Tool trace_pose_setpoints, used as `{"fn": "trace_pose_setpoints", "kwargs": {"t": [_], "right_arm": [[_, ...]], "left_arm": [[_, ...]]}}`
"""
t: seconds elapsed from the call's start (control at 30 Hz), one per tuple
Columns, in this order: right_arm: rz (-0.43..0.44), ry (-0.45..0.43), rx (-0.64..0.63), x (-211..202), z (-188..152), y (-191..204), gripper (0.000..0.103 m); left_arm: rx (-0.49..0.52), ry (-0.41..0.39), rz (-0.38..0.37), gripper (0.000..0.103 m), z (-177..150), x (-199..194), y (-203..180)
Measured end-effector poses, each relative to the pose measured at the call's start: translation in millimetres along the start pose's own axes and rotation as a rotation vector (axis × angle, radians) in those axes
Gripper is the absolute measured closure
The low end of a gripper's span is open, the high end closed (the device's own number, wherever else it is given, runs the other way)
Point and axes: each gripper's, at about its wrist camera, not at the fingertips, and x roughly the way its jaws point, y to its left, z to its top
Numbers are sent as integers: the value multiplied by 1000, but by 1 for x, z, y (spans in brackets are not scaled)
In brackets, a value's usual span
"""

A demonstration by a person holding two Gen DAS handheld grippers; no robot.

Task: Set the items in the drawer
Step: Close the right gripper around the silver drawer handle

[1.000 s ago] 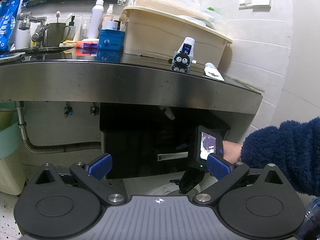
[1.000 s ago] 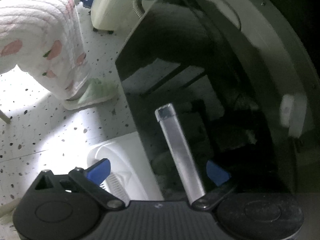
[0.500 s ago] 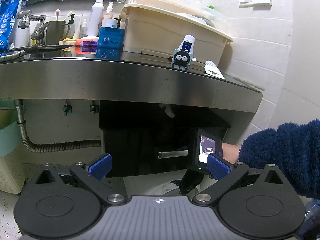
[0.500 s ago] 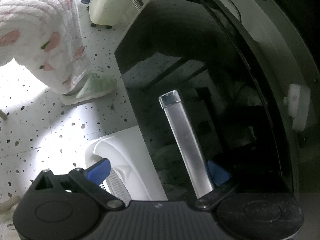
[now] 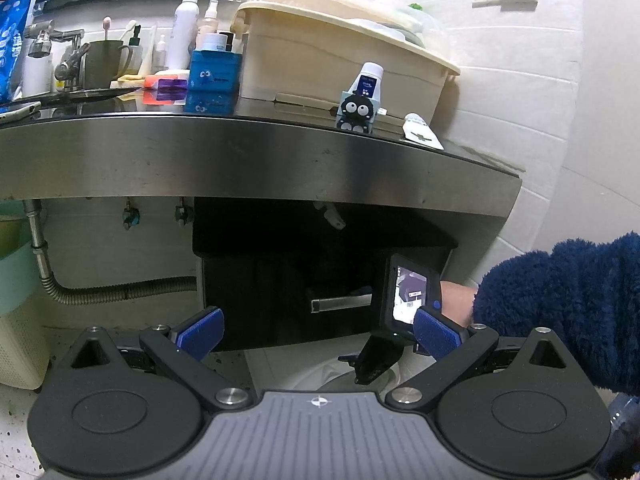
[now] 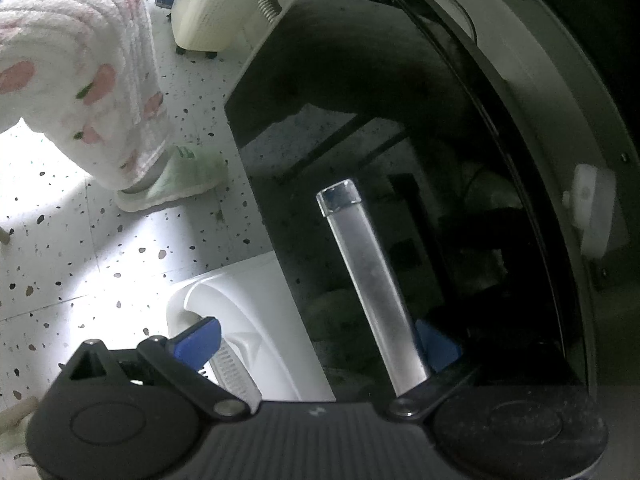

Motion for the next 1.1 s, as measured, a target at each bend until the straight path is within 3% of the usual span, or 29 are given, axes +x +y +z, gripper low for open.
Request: {"fn": "trace_pose_setpoints", "kwargs": {"t": [0.43, 1.1], "right_arm": [[14, 58, -69, 5, 5, 4, 0], [54, 66, -71, -3, 4, 5, 0]], "left_arm": [[18, 11, 3, 1, -1, 1, -4], [13, 20, 5, 1, 0, 3, -2]]}}
